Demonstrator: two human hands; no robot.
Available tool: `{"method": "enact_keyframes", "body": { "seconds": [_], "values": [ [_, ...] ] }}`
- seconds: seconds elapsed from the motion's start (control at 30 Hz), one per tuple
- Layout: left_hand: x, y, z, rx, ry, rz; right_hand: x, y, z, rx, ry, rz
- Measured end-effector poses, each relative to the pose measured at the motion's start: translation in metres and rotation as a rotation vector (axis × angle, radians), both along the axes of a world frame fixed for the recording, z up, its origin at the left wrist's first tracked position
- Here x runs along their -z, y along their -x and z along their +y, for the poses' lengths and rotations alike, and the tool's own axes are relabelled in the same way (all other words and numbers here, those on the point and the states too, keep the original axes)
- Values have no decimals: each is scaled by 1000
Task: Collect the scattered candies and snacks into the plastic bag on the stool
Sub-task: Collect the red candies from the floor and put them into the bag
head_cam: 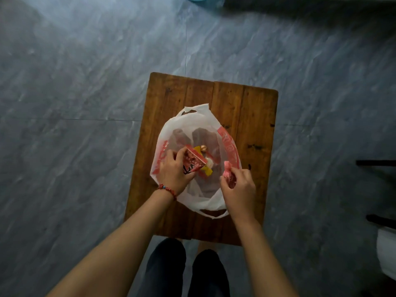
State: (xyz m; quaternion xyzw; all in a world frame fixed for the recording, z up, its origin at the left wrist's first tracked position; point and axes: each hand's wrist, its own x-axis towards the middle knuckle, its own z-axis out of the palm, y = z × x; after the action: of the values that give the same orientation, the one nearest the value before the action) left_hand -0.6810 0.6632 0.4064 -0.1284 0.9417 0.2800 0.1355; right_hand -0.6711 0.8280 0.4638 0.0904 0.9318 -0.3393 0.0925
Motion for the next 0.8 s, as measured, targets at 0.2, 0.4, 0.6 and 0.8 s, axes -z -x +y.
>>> {"method": "enact_keyframes", "body": {
  "seconds": [0.2, 0.4, 0.6, 0.8],
  "values": [
    [41, 23, 5, -63, -38, -70, 25, 1, -4, 34, 16, -28],
    [58, 29, 4, -43, -21, -170, 41, 4, -9, 40, -6, -24],
    [45, 25, 1, -29, -91, -119, 49, 5, -9, 30, 6, -68],
    [11, 9, -14, 136, -37, 57, 44, 12, -17, 9, -17, -67]
  ]
}}
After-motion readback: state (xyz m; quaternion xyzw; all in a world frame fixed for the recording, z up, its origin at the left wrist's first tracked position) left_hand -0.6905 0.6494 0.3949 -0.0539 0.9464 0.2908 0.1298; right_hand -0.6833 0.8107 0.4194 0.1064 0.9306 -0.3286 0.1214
